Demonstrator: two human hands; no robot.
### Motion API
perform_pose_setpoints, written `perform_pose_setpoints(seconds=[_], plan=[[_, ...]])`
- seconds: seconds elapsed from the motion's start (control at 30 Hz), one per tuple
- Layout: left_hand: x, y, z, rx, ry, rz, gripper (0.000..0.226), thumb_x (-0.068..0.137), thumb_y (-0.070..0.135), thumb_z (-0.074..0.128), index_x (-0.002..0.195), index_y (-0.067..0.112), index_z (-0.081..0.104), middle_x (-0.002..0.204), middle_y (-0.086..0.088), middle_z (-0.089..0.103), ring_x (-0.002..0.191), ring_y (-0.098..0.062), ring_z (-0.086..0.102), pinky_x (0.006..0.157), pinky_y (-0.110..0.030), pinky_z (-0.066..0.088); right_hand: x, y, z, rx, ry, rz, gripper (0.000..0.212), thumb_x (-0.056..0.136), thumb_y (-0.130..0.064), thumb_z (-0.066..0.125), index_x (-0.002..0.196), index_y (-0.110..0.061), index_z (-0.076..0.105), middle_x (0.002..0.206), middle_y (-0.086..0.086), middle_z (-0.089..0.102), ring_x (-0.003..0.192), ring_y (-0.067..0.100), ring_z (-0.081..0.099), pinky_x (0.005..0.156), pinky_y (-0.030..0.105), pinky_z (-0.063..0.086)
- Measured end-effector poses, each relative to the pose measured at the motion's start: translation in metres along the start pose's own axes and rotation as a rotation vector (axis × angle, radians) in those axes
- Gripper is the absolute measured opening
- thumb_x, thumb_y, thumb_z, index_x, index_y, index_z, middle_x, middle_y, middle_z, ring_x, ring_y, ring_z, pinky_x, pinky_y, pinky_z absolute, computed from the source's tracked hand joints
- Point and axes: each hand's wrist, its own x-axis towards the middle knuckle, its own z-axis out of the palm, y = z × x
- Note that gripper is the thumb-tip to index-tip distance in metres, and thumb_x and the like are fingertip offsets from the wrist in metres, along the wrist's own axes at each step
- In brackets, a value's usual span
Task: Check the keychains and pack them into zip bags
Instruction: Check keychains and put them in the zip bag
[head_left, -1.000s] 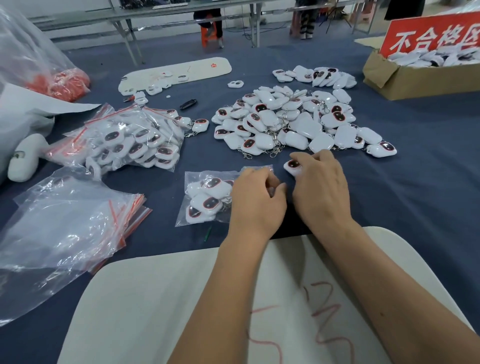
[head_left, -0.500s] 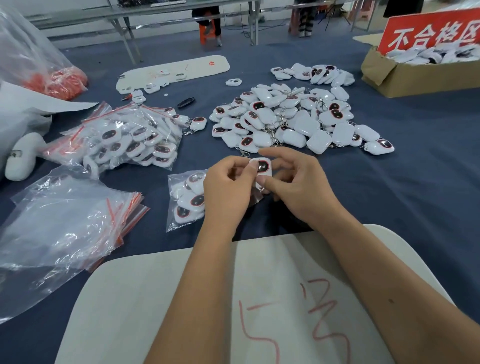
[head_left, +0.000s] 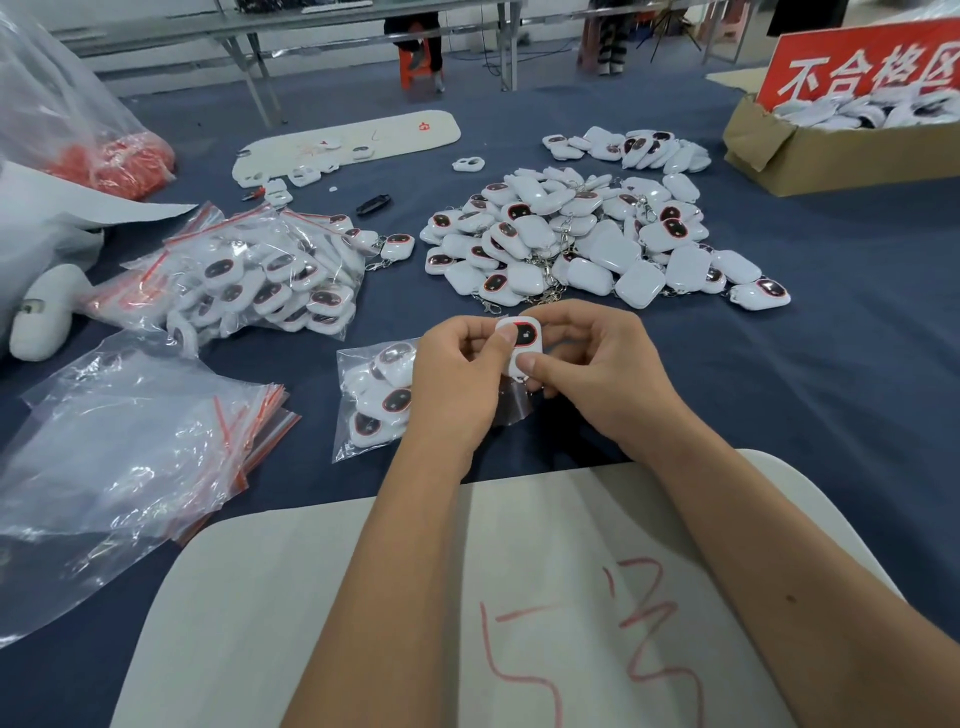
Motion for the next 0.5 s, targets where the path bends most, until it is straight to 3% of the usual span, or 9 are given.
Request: perform_pose_setpoints(seconds=[0.33,0.5], plan=[[-0.0013,0.0009,-0.0024,-0.023,0.003,0.025,0.008,0.097,0.021,0.071,0.098,0.015,0.076,0.09,-0.007,0.078,0.089,-0.033,0.074,0.081,-0.046,0.063,0.0002,0.0011,-0.0006,0.008,-0.004,-0.014,0.028,0.087,-0.006,0.079,0.109,-0.023,0.076,0.089,-0.001,0.079,0.066,0.018,0.073,0.062,0.024,0.056],[-0.0029,-0.0014,-0.0021,-0.057,-0.013,0.051,0.006,0.096,0.02,0.073,0.099,0.017,0.077,0.083,0.001,0.076,0.073,-0.012,0.066,0.069,-0.029,0.058,0.0002,-0.001,0.0001,0.056,0.05,0.017,0.013,0.094,-0.016,0.072,0.102,-0.024,0.078,0.085,-0.001,0.077,0.061,0.014,0.069,0.057,0.024,0.054]])
